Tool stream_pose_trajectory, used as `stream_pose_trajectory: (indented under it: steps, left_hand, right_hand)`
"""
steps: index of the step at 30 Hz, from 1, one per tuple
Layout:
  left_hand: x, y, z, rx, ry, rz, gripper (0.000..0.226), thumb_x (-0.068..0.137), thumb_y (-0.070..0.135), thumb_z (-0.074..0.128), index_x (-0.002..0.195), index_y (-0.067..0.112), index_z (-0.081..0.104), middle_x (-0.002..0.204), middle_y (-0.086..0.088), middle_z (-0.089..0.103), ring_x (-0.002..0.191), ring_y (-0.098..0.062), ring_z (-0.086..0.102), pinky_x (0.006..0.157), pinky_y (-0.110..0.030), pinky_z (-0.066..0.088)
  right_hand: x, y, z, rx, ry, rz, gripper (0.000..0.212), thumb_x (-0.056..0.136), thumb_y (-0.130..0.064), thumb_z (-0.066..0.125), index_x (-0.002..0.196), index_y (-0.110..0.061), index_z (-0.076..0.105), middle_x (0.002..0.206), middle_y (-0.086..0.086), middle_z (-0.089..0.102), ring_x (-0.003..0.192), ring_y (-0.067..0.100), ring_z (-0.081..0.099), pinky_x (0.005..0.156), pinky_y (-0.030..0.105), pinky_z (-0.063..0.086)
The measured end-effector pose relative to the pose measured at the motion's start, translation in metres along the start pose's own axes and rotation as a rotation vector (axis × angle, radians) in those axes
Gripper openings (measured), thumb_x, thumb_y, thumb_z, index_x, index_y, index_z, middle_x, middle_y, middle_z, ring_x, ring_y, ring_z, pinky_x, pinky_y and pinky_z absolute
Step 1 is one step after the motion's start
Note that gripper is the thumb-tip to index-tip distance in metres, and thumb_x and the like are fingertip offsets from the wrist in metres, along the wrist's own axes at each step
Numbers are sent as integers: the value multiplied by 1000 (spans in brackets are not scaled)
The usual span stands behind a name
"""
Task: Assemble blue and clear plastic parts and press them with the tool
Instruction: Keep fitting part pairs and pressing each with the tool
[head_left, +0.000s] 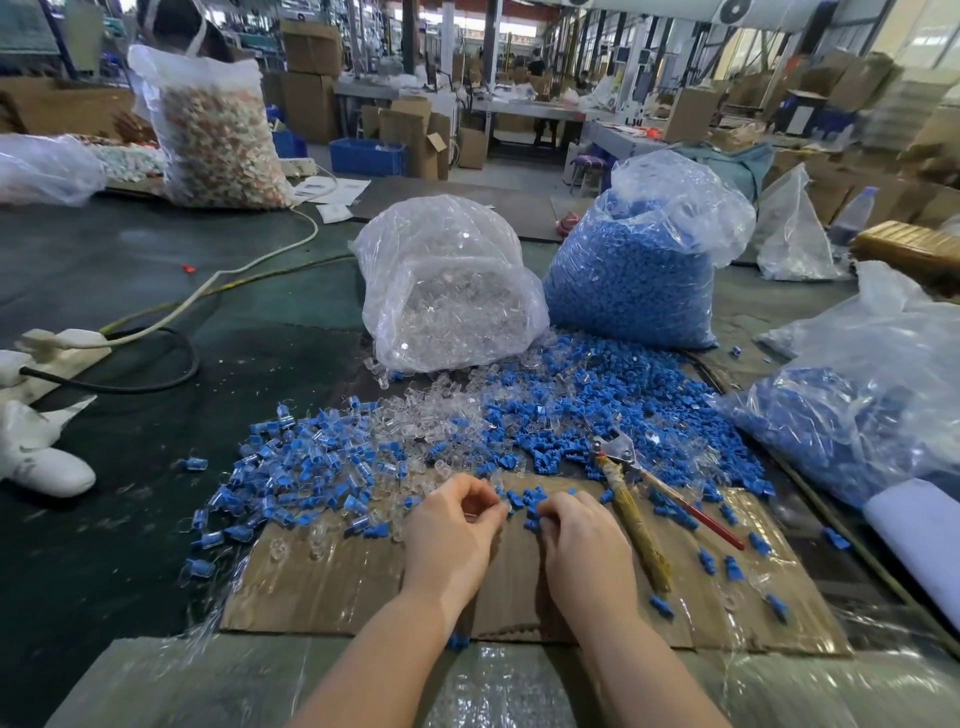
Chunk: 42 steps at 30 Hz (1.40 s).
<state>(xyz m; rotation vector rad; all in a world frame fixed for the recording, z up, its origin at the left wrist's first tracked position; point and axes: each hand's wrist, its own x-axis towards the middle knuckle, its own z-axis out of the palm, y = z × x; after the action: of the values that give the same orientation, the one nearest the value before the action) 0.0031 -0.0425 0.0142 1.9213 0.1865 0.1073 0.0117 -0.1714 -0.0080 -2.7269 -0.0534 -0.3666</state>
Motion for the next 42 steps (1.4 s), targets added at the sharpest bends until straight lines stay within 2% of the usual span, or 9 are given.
stream_pose_trajectory:
  steps: [4,11,14,18,23,27,33,37,42]
  left_hand:
    - [-5,2,0,-243,-135,-167,4,88,7,59,85,8,60,70,-7,68,60,-15,64,58,-25,56]
    - [5,-8,-3,33,-56,-102,7,88,13,59,83,18,61,80,2,65,73,-10,63,68,-21,53]
    - [8,-6,-4,-10,-36,-112,7,88,11,59,84,17,61,80,0,66,75,-12,64,73,-27,55]
    - [8,-5,-2,-137,-23,-151,10,87,5,59,85,15,60,79,-7,67,70,-16,64,67,-28,55]
    - [7,-7,2,-173,-1,-147,13,87,4,59,86,17,60,80,-7,66,71,-14,64,65,-25,55]
    - [6,-11,9,-95,16,-113,13,89,9,59,85,22,59,79,-1,65,75,-14,63,70,-28,54]
    - [-2,-21,17,43,90,41,17,88,17,61,83,33,56,76,15,61,72,4,57,60,-7,44]
    - [-3,-25,16,-2,64,53,17,88,15,61,85,31,57,78,14,62,74,5,56,64,-5,44]
    - [-4,-28,14,-7,63,72,20,87,13,62,83,32,57,78,14,62,74,4,58,64,-6,45]
  right_hand:
    - [-1,2,1,23,8,24,19,95,-18,44,102,-22,61,95,-9,56,92,10,51,74,18,33]
    - [0,1,0,12,-18,10,17,92,-25,53,107,-25,61,103,-11,60,98,8,53,83,17,38]
    - [1,2,1,5,-16,16,18,92,-21,52,108,-26,60,104,-12,61,99,7,52,82,17,38]
    - [4,1,3,0,-15,21,12,94,-19,49,103,-25,56,102,-11,59,92,6,49,73,15,32]
    - [3,2,5,46,8,6,9,92,-26,54,100,-25,57,101,-13,57,91,4,47,77,16,37]
    - [1,4,9,66,12,-22,17,91,-18,53,104,-26,62,107,-10,58,100,11,50,81,23,40]
    - [-5,6,14,76,72,-48,19,89,-13,57,104,-22,66,103,-9,63,97,15,54,80,26,40]
    - [-6,6,16,98,95,-40,13,89,-15,59,100,-16,66,99,-3,64,93,20,55,79,32,44]
    - [-7,6,18,86,101,-1,12,90,-21,58,95,-13,67,98,0,61,94,20,54,80,31,42]
